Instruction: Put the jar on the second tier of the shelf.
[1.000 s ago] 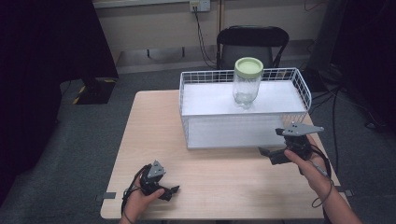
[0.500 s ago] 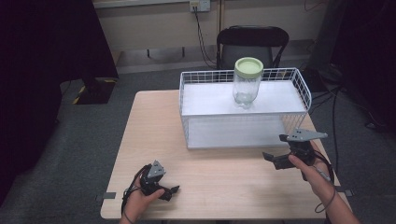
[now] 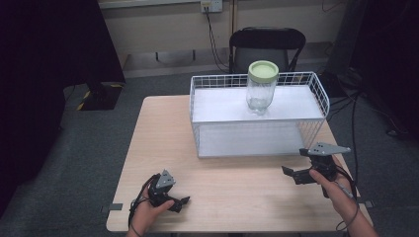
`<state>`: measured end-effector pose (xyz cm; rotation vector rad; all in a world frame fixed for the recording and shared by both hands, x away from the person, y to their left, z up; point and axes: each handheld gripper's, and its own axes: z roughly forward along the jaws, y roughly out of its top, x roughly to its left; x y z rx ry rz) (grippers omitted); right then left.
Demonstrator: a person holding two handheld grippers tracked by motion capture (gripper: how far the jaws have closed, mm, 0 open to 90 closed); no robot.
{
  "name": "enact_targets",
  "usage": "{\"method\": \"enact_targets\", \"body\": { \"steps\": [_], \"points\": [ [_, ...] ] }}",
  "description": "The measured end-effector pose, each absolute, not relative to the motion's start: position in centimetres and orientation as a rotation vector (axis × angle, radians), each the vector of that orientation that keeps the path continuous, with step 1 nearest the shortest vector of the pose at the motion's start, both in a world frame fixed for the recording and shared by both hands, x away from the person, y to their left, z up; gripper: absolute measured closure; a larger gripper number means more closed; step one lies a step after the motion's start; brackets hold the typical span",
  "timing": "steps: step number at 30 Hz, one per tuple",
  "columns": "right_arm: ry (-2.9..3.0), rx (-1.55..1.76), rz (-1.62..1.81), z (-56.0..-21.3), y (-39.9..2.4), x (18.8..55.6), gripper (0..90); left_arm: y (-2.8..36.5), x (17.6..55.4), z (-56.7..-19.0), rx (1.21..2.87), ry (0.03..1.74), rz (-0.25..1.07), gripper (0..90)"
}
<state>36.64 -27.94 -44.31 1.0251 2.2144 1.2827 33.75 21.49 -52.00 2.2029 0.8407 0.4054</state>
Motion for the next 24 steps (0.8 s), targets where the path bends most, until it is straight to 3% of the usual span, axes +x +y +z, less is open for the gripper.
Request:
{"method": "enact_targets", "body": {
  "steps": [24],
  "points": [
    [2.242, 1.077, 1.232, -46.9, -30.0, 35.5, 1.8, 21.5, 33.8, -52.0, 2.202, 0.841, 0.406, 0.0]
  ]
}}
